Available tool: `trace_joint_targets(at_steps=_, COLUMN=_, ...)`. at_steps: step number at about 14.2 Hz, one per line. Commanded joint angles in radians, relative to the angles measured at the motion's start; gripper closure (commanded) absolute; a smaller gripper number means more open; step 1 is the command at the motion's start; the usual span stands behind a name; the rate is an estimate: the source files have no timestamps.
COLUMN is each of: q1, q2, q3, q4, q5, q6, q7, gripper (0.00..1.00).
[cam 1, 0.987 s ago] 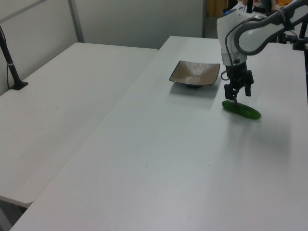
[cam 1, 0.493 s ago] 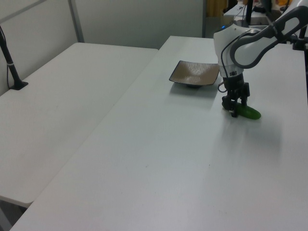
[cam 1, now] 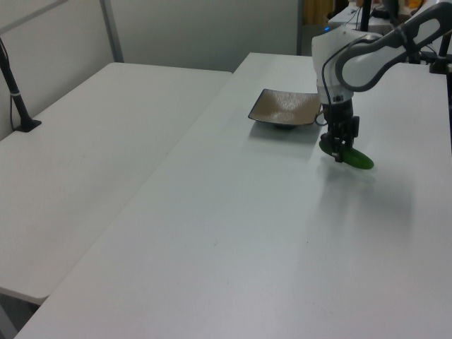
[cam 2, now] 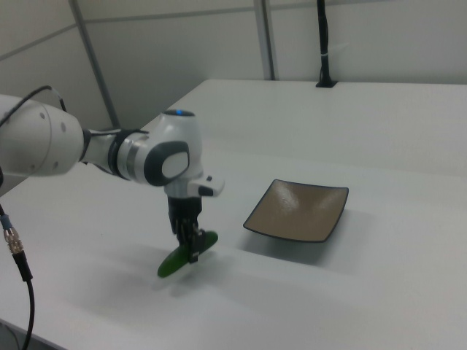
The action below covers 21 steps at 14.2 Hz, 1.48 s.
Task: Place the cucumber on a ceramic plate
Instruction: 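Carry the cucumber over the brown square plate and lower it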
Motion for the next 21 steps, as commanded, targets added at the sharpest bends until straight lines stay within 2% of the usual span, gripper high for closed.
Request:
trace_joint_targets(at_steps=1, q1=-0.020, q2=-0.041, q3=0.007, q4=0.092, q5=0.000, q6=-0.017, q7=0.019, gripper=0.84)
trace_joint_targets(at_steps=3, q1=-0.040, q2=-0.037, q3=0.006, q4=0.178, q5=0.017, q6=-0.006, q7=0.019, gripper=0.84)
trace_joint_targets(at_steps=5, q1=-0.061, q2=-0.030, q3=-0.001, q4=0.220, q5=0.054, q6=0.023, q7=0.019, gripper=0.83)
trace_joint_targets(at_steps=7, q1=-0.090, q2=-0.020, q3=-0.005, q4=0.234, q5=0.117, q6=0.153, q7=0.022, gripper=0.82)
trace_joint_targets(at_steps=9, q1=-0.144, q2=0.051, q3=-0.005, q4=0.291, q5=0.126, q6=0.262, q7=0.033, gripper=0.80)
trace_joint_targets(at_steps=12, q1=-0.186, q2=0.164, q3=-0.005, q4=0.405, q5=0.125, q6=0.296, q7=0.060, gripper=0.77)
trace_joint_targets(at_steps=13, q1=-0.192, q2=0.186, q3=-0.005, q4=0.430, q5=0.125, q6=0.298, q7=0.068, gripper=0.70)
trace_joint_targets(at_steps=14, q1=-0.196, q2=0.204, q3=-0.005, q4=0.441, q5=0.123, q6=0.299, q7=0.073, gripper=0.38)
trace_joint_targets(at_steps=15, q1=-0.198, q2=0.209, q3=-0.005, q4=0.441, q5=0.119, q6=0.299, q7=0.076, gripper=0.01)
trace_joint_targets(at_steps=21, q1=-0.201, q2=0.210, q3=-0.004, q4=0.442, q5=0.109, q6=0.298, q7=0.073, gripper=0.00)
